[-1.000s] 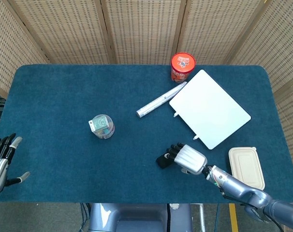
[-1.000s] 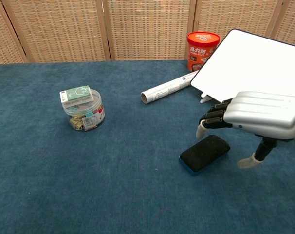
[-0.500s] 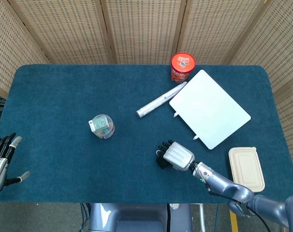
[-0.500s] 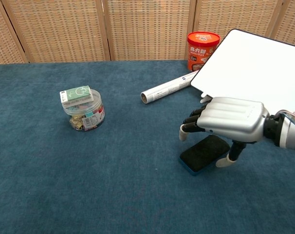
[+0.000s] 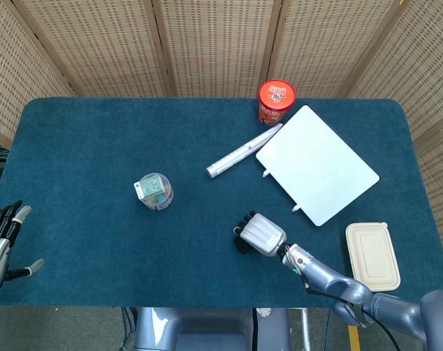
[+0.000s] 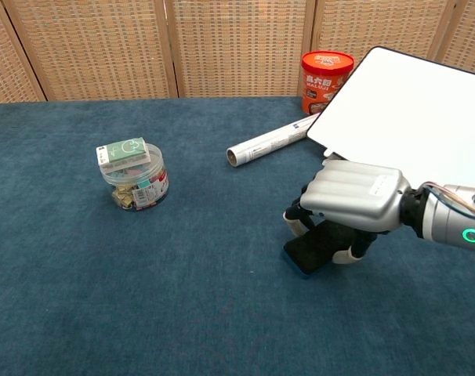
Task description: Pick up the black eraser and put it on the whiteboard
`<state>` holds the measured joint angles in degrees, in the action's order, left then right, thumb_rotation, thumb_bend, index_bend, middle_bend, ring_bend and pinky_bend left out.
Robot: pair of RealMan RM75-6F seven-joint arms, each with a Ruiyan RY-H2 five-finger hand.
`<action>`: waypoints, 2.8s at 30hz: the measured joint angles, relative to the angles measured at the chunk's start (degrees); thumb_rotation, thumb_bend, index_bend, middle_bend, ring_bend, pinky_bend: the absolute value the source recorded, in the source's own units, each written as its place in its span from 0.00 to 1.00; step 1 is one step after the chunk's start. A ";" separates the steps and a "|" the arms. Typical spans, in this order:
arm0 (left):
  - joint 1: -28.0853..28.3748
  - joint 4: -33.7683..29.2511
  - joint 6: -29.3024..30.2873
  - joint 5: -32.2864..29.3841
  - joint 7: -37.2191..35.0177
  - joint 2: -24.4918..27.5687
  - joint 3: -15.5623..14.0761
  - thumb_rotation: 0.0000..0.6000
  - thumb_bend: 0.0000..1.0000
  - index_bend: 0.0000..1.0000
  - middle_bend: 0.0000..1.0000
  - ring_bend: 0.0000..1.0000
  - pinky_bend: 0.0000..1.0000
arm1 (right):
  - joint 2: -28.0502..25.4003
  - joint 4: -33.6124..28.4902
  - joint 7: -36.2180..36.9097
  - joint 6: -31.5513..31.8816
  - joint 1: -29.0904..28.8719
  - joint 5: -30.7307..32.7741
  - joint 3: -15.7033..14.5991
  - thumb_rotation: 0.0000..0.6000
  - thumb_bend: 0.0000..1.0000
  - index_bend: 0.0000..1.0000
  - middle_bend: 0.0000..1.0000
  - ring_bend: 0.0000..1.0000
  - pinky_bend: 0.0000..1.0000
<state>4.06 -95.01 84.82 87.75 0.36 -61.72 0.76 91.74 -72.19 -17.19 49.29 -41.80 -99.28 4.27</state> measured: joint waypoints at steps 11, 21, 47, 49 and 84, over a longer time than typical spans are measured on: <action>0.15 0.29 -0.23 -0.19 -0.48 0.13 0.03 1.00 0.00 0.00 0.00 0.00 0.00 | 0.16 -0.58 0.90 4.50 0.01 0.24 0.07 1.00 0.41 0.51 0.52 0.46 0.46; 0.05 0.24 0.04 0.23 -0.54 0.17 -0.21 1.00 0.00 0.00 0.00 0.00 0.00 | -6.54 -5.25 -3.91 11.25 0.44 1.29 4.79 1.00 0.44 0.51 0.52 0.47 0.48; 0.35 0.00 -0.66 -0.58 0.06 0.04 -0.10 1.00 0.00 0.00 0.00 0.00 0.00 | -4.30 8.62 -21.98 10.78 2.73 17.54 9.14 1.00 0.41 0.43 0.37 0.38 0.48; 0.32 0.02 -0.61 -0.59 -0.03 0.08 -0.09 1.00 0.00 0.00 0.00 0.00 0.00 | -4.23 9.04 -22.03 10.58 2.78 18.17 9.07 1.00 0.29 0.24 0.17 0.17 0.41; -1.18 1.25 3.10 1.02 -3.27 0.51 -0.18 1.00 0.00 0.00 0.00 0.00 0.00 | -24.87 -21.16 1.04 32.20 23.18 15.46 1.41 1.00 0.00 0.00 0.00 0.00 0.00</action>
<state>2.88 -93.76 87.93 88.77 -2.91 -61.22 0.58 66.86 -93.35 -16.15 81.49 -18.62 -83.82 5.67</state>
